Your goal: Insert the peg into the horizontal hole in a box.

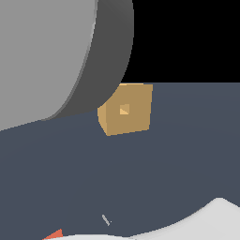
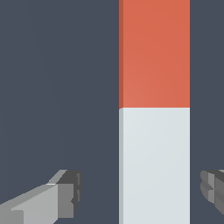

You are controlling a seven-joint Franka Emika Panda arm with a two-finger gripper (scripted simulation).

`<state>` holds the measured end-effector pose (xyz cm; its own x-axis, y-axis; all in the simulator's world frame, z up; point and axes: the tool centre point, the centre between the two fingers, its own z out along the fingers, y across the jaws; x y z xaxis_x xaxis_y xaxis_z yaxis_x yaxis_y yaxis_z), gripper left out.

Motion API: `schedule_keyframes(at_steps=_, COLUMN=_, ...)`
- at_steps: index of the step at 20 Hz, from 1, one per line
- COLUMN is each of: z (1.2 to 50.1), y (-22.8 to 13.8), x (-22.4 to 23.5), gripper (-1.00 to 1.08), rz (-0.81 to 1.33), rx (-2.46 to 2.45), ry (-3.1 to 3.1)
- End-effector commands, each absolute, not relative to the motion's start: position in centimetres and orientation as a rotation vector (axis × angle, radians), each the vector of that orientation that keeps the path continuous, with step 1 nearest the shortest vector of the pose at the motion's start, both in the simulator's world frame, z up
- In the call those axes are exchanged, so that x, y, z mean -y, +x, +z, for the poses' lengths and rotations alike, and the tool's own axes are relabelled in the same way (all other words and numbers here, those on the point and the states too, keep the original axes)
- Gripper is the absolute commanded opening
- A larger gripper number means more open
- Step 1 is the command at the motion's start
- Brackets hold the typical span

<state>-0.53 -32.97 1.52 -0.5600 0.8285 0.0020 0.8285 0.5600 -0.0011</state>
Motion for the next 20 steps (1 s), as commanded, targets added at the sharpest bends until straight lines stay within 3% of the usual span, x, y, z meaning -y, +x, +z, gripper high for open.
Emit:
schedule_keyframes(at_steps=1, z=1.5, y=-0.4, x=33.0, gripper=1.00, rz=0.000, rx=2.775, ry=-1.473)
schedule_keyframes(at_steps=2, z=1.5, y=-0.4, x=33.0, gripper=-1.00, rz=0.000, rx=2.775, ry=-1.473)
schedule_keyframes(at_steps=20, z=1.9, y=-0.3, x=31.2, gripper=-1.00, rz=0.000, rx=2.764, ry=-1.492)
